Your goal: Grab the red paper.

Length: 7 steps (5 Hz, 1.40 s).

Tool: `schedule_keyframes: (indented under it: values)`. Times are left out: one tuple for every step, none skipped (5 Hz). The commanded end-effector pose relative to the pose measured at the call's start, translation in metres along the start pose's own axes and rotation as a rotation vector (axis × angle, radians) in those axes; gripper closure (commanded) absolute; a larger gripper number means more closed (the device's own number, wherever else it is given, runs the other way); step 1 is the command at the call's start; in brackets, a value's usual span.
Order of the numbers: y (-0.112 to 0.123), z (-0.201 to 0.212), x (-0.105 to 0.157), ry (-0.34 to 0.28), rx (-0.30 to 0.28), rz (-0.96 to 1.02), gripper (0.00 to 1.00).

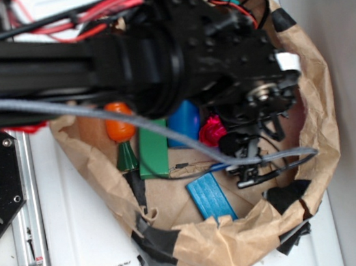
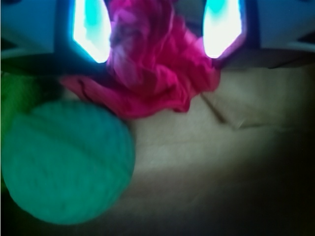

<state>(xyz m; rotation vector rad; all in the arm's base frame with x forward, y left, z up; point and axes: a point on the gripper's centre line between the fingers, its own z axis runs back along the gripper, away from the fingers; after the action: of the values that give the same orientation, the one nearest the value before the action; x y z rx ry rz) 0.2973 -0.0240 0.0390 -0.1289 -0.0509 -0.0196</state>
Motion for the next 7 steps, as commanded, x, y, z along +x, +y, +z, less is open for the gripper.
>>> schedule_keyframes:
  values:
    - [0.017,0.108,-0.004,-0.086,-0.055,-0.012,1.0]
    - [0.016,0.159,-0.015,-0.113,-0.083,-0.016,1.0]
    - [0.013,0.159,-0.015,-0.15,-0.073,0.02,0.0]
    - [0.01,0.124,-0.011,-0.121,-0.096,-0.006,0.0]
    - [0.008,0.094,-0.005,-0.139,-0.127,0.014,0.0]
    - [0.007,0.069,-0.003,-0.104,-0.127,0.025,0.0]
    - [0.006,0.044,0.0,-0.074,-0.108,0.024,0.0]
